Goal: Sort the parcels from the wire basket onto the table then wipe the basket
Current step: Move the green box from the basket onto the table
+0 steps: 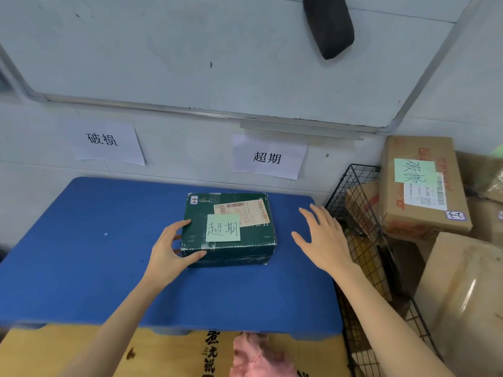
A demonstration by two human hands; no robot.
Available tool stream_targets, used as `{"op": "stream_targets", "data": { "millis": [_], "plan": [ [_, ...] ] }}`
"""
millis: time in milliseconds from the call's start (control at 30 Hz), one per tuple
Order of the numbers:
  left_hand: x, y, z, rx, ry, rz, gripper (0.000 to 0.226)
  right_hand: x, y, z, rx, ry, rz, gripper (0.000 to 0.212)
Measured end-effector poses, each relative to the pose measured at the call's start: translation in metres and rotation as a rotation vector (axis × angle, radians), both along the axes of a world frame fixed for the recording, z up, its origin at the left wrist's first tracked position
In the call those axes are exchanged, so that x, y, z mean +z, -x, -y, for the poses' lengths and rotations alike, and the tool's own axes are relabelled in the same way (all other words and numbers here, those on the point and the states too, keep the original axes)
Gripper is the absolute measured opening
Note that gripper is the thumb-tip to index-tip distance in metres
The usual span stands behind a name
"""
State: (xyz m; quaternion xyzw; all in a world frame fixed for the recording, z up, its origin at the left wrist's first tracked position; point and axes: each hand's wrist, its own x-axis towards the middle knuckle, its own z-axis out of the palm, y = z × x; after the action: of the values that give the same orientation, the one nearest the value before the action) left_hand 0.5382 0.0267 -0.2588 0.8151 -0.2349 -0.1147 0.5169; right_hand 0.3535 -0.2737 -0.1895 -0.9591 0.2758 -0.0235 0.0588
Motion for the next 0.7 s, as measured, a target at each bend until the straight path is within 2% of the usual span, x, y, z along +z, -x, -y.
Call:
{"op": "stream_targets", "data": {
  "millis": [233, 700],
  "plan": [
    [-0.001, 0.0, 0.041, -0.009, 0.034, -0.008, 0.075, 0.009, -0.002, 0.015, -0.042, 0.029, 0.025, 0.067],
    [-0.004, -0.001, 0.135, -0.111, 0.053, 0.0, 0.077, 0.009, 0.004, 0.038, -0.202, -0.038, 0.078, 0.067]
  ]
}}
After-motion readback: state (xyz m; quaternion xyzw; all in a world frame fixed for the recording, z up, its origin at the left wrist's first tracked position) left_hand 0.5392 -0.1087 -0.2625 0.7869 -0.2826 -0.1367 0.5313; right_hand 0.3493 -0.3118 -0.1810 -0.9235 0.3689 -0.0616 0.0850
